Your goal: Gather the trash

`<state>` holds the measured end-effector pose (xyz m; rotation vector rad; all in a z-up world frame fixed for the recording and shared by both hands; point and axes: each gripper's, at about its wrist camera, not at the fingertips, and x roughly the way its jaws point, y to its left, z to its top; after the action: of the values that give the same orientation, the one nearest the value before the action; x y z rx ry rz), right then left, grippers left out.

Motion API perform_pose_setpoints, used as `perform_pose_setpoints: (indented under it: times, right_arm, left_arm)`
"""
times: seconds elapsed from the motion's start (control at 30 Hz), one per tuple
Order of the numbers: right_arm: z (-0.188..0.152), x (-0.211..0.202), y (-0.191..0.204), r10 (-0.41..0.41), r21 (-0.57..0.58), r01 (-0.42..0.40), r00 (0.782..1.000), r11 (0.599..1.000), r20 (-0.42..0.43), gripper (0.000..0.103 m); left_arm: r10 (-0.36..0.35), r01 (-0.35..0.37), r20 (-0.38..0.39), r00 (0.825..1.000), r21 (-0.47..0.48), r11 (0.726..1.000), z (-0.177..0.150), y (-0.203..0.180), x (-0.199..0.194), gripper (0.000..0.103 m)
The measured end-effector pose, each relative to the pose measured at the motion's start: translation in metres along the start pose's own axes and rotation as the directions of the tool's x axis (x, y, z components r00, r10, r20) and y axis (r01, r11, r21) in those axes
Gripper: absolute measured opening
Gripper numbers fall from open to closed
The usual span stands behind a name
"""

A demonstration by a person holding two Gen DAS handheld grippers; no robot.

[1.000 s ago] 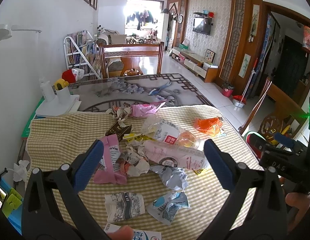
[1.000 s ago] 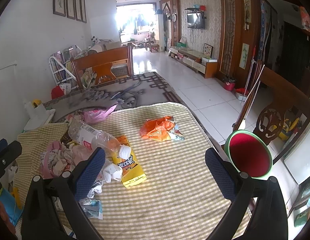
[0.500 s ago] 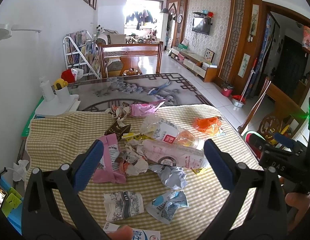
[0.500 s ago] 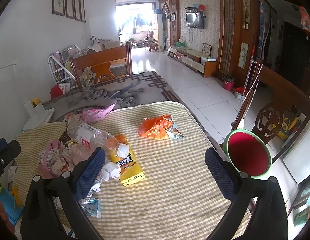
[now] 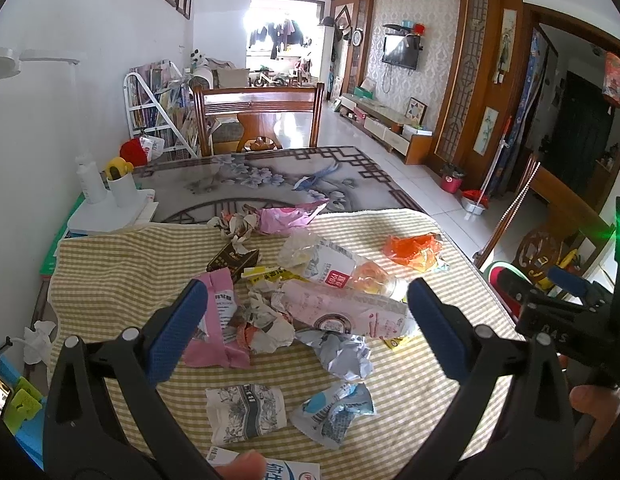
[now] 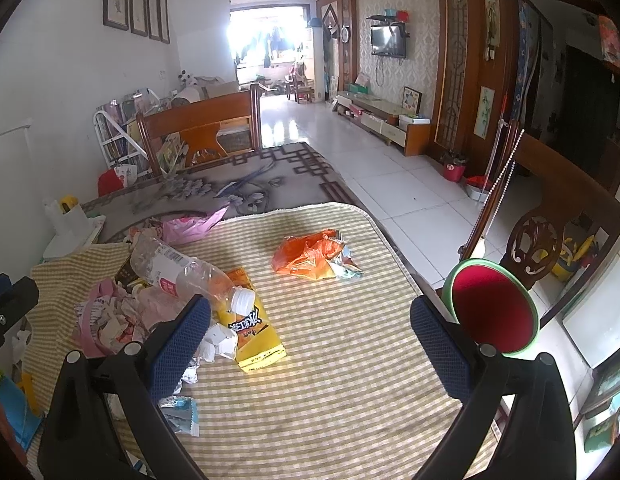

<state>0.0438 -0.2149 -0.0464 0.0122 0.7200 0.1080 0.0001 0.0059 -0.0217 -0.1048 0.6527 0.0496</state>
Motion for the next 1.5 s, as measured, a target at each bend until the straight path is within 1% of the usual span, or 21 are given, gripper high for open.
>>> perform_pose_setpoints:
  times: [0.13, 0.23, 0.37, 0.4, 0.47, 0.57, 0.6, 0.67, 0.7, 0.77, 0.83, 0.97, 1.03, 1.07, 1.13, 1.23, 1.27, 1.33, 1.37, 1.43, 1.5]
  right_arm:
    - [-0.001, 0.003, 0.001, 0.0, -0.002, 0.0, 1.0, 1.0, -0.008, 0.096]
    - [-0.003, 0.005, 0.004, 0.003, -0.009, -0.003, 1.0, 1.0, -0.017, 0.096]
    - [-0.007, 0.012, 0.012, 0.035, -0.028, -0.036, 0.998, 0.999, -0.054, 0.096]
    - [-0.009, 0.014, 0.015, 0.049, -0.037, -0.052, 0.996, 0.998, -0.071, 0.096]
    - [-0.015, 0.022, 0.023, 0.084, -0.055, -0.091, 0.989, 0.994, -0.119, 0.096]
    - [-0.027, 0.033, 0.036, 0.124, -0.073, -0.139, 0.976, 0.988, -0.181, 0.096]
    - [-0.032, 0.039, 0.041, 0.141, -0.079, -0.16, 0.967, 0.984, -0.21, 0.096]
    - [-0.04, 0.048, 0.05, 0.165, -0.088, -0.193, 0.953, 0.977, -0.255, 0.096]
    - [-0.042, 0.051, 0.053, 0.174, -0.087, -0.205, 0.947, 0.975, -0.27, 0.096]
    - [-0.045, 0.057, 0.057, 0.187, -0.079, -0.22, 0.935, 0.972, -0.3, 0.096]
    - [-0.048, 0.063, 0.06, 0.204, -0.061, -0.236, 0.922, 0.97, -0.328, 0.096]
    - [-0.052, 0.067, 0.068, 0.212, -0.07, -0.252, 0.911, 0.965, -0.353, 0.096]
    - [-0.054, 0.067, 0.072, 0.214, -0.083, -0.26, 0.908, 0.962, -0.36, 0.096]
    - [-0.054, 0.067, 0.073, 0.215, -0.085, -0.262, 0.907, 0.961, -0.362, 0.096]
    - [-0.056, 0.067, 0.074, 0.215, -0.088, -0.264, 0.904, 0.96, -0.37, 0.096]
    - [-0.057, 0.066, 0.073, 0.216, -0.084, -0.265, 0.901, 0.961, -0.376, 0.096]
    - [-0.057, 0.066, 0.073, 0.215, -0.083, -0.264, 0.902, 0.961, -0.375, 0.096]
    - [-0.058, 0.066, 0.071, 0.212, -0.082, -0.261, 0.901, 0.962, -0.38, 0.096]
    - [-0.059, 0.067, 0.072, 0.21, -0.083, -0.259, 0.9, 0.962, -0.382, 0.096]
    - [-0.06, 0.067, 0.071, 0.209, -0.082, -0.259, 0.897, 0.962, -0.389, 0.096]
    - [-0.061, 0.065, 0.072, 0.209, -0.087, -0.262, 0.896, 0.961, -0.391, 0.096]
  left_arm:
    - [0.004, -0.004, -0.001, 1.0, 0.0, 1.0, 0.0, 0.0, 0.0, 0.098]
    - [0.002, -0.003, -0.019, 1.0, -0.012, 1.0, 0.0, 0.003, 0.003, 0.098]
    - [-0.019, 0.021, -0.06, 0.998, 0.024, 1.0, -0.006, 0.017, 0.004, 0.098]
    - [-0.011, 0.014, -0.079, 0.997, 0.038, 0.999, -0.011, 0.022, 0.004, 0.098]
    - [-0.031, 0.04, -0.132, 0.991, 0.063, 0.997, -0.023, 0.033, 0.006, 0.098]
    - [-0.023, 0.041, -0.237, 0.971, 0.071, 0.997, -0.05, 0.053, 0.012, 0.097]
    - [-0.025, 0.046, -0.282, 0.959, 0.067, 0.997, -0.061, 0.059, 0.014, 0.097]
    - [-0.051, 0.078, -0.369, 0.928, 0.058, 0.995, -0.082, 0.068, 0.016, 0.093]
    - [-0.057, 0.088, -0.398, 0.915, 0.058, 0.994, -0.091, 0.069, 0.016, 0.093]
    - [-0.064, 0.099, -0.442, 0.895, 0.056, 0.993, -0.106, 0.072, 0.017, 0.093]
    - [-0.089, 0.112, -0.483, 0.871, 0.019, 0.994, -0.121, 0.074, 0.021, 0.093]
    - [-0.121, 0.131, -0.531, 0.838, -0.019, 0.991, -0.136, 0.069, 0.031, 0.093]
    - [-0.135, 0.149, -0.529, 0.838, -0.017, 0.989, -0.141, 0.064, 0.03, 0.094]
    - [-0.137, 0.158, -0.526, 0.84, -0.005, 0.987, -0.142, 0.059, 0.031, 0.098]
    - [-0.124, 0.161, -0.529, 0.84, 0.023, 0.987, -0.144, 0.052, 0.034, 0.098]
    - [-0.097, 0.155, -0.565, 0.819, 0.054, 0.986, -0.15, 0.042, 0.046, 0.098]
    - [-0.095, 0.154, -0.57, 0.816, 0.055, 0.987, -0.152, 0.039, 0.049, 0.098]
    - [-0.098, 0.147, -0.576, 0.812, 0.039, 0.988, -0.156, 0.038, 0.055, 0.098]
    - [-0.103, 0.144, -0.57, 0.816, 0.027, 0.989, -0.155, 0.039, 0.056, 0.098]
    - [-0.12, 0.143, -0.578, 0.807, -0.006, 0.99, -0.154, 0.043, 0.061, 0.098]
    - [-0.12, 0.132, -0.58, 0.806, -0.023, 0.991, -0.153, 0.047, 0.062, 0.098]
